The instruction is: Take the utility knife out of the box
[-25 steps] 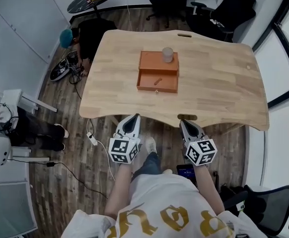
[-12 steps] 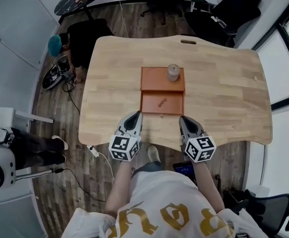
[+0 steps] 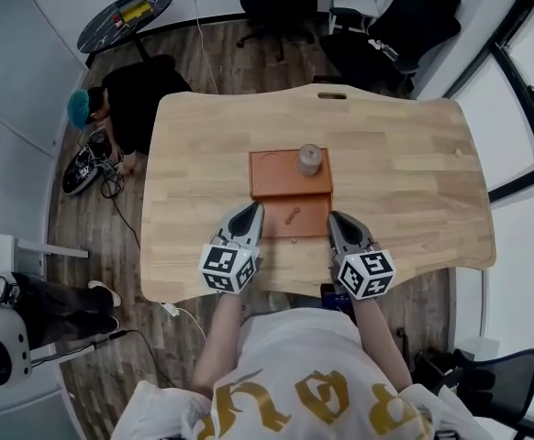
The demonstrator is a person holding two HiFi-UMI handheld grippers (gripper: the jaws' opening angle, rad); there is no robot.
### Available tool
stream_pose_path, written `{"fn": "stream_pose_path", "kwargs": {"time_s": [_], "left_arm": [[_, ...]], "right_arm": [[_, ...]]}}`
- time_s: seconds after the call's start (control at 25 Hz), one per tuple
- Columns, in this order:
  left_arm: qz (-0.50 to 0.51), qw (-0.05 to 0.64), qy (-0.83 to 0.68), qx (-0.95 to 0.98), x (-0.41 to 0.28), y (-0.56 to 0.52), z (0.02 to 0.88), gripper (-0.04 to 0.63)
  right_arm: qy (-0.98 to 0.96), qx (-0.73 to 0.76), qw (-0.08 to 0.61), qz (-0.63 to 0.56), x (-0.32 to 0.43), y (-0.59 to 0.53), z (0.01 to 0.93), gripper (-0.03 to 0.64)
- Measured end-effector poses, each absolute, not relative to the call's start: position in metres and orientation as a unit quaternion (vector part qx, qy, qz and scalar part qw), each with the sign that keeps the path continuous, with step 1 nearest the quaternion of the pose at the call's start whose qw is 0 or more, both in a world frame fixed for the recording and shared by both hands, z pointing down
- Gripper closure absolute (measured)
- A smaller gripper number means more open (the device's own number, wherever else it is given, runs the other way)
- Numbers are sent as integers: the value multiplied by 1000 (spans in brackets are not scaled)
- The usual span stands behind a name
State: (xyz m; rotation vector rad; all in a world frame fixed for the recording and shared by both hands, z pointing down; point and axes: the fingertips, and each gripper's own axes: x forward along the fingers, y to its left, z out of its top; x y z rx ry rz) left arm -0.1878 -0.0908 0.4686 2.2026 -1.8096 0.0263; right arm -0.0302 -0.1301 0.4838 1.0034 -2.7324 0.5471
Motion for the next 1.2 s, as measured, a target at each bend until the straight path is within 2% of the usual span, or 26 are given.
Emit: {"fn": "stream_pose_path", "kwargs": {"time_s": [0.44, 0.92, 1.2], "left_arm": [[-7, 108, -603, 791, -176, -129, 456, 584], [-20, 181, -595, 782, -184, -135, 486, 584], [20, 202, -576, 792, -167, -143, 511, 586]], "right_arm": [[-917, 346, 74, 187, -30, -169, 490, 606], [-918, 331, 78, 205, -37, -180, 503, 606], [-914, 334, 99, 209, -28, -188, 520, 606]]}}
